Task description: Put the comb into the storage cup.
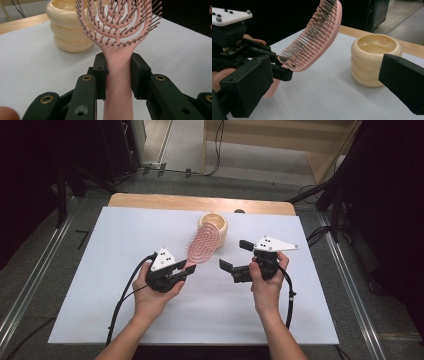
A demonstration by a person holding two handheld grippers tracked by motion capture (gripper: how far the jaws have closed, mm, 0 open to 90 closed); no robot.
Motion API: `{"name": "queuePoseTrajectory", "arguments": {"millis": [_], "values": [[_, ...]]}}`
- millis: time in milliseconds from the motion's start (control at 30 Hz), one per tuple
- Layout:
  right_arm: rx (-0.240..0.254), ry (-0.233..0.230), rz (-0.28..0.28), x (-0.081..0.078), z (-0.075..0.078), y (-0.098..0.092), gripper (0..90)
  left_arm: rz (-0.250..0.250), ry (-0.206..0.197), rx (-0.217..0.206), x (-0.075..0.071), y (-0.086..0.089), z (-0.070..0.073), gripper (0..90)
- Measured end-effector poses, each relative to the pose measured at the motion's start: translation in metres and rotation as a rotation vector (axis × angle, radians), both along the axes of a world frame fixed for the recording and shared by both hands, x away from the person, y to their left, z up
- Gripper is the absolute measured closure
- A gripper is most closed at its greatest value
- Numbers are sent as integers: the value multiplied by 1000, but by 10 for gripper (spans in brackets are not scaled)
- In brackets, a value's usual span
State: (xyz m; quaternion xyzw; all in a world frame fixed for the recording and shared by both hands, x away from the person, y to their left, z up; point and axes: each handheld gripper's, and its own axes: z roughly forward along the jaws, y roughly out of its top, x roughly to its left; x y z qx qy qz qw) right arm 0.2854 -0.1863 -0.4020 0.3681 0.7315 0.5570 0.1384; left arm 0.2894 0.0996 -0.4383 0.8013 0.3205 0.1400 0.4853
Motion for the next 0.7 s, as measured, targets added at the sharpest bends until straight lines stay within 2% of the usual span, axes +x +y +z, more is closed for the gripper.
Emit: {"name": "queuePoseTrajectory", "arguments": {"millis": [267, 367, 400, 467, 700], "values": [[58, 43, 18, -4, -5, 5, 0, -20, -10, 0, -11, -7, -6, 701], [46, 46, 1, -5, -5, 7, 0, -31, -23, -8, -16, -12, -8, 701], [55, 55, -10, -6, -6, 7, 0, -36, -28, -4, -17, -13, -8, 701], [80, 74, 3, -6, -10, 8, 0, -50, -31, 2, -20, -17, -11, 701], [88, 104, -7, -7, -17, 18, 0, -70, -33, 20, -24, -25, -19, 700]]}}
